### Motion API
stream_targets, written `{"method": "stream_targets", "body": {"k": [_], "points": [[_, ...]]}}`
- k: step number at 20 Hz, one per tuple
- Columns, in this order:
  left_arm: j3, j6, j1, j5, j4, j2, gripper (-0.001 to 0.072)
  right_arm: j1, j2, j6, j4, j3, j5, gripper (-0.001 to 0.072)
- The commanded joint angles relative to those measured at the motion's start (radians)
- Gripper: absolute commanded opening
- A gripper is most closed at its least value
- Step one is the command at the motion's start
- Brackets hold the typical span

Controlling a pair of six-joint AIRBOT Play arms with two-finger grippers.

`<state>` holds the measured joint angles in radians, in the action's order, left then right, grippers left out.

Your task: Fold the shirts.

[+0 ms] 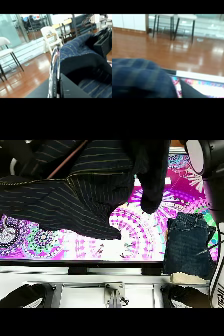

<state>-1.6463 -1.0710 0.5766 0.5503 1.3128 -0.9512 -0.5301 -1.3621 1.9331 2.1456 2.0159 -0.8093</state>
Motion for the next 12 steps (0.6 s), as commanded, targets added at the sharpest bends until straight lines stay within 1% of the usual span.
{"method": "stream_targets", "body": {"k": [1, 2, 4, 6, 8, 10, 12], "points": [[0.000, 0.004, 0.001, 0.075, 0.000, -0.001, 0.0054, 0.014, -0.002, -0.013, -0.155, 0.000, 0.003, 0.0483], [0.000, 0.004, -0.002, 0.088, 0.004, -0.006, 0.0054, 0.014, 0.005, -0.026, -0.176, 0.000, -0.013, 0.0483], [0.000, 0.003, -0.026, 0.091, 0.003, -0.011, 0.0054, 0.014, 0.036, -0.073, -0.174, 0.000, -0.073, 0.0660], [0.000, -0.030, -0.064, 0.102, 0.002, -0.011, 0.0054, 0.014, 0.083, -0.167, -0.183, 0.000, -0.147, 0.0660], [0.000, -0.031, -0.098, 0.189, -0.006, -0.010, 0.0054, 0.014, 0.138, -0.261, -0.239, 0.000, -0.226, 0.0660], [0.001, -0.033, -0.119, 0.298, -0.032, -0.010, 0.0054, 0.016, 0.185, -0.305, -0.343, 0.000, -0.294, 0.0659], [0.001, -0.033, -0.121, 0.354, -0.053, -0.009, 0.0054, 0.015, 0.209, -0.316, -0.402, 0.000, -0.362, 0.0659]]}}
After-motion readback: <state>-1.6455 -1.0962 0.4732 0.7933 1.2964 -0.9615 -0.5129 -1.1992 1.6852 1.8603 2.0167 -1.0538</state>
